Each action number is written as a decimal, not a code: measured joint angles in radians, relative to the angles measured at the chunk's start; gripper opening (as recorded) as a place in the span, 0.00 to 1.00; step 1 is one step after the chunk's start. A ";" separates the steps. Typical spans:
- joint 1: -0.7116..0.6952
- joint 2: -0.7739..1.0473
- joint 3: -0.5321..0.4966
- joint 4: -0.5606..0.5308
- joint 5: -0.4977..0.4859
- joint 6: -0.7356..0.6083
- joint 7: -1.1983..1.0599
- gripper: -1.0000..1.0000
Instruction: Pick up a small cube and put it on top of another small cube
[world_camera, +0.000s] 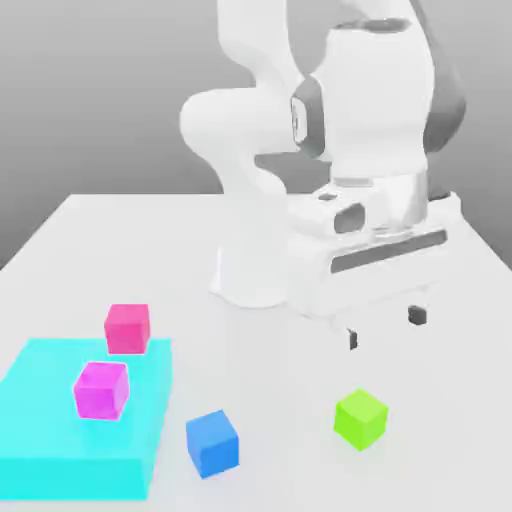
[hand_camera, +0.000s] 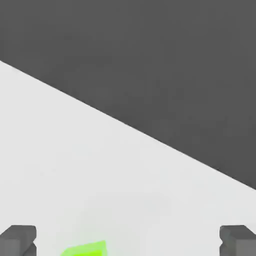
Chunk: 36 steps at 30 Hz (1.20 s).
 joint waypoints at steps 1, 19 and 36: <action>0.011 0.036 0.002 -0.018 -0.017 0.022 -0.001 0.50; 0.050 0.311 -0.026 -0.038 -0.126 0.224 0.038 0.00; -0.327 0.056 -0.177 -0.007 -0.076 -0.063 0.010 0.00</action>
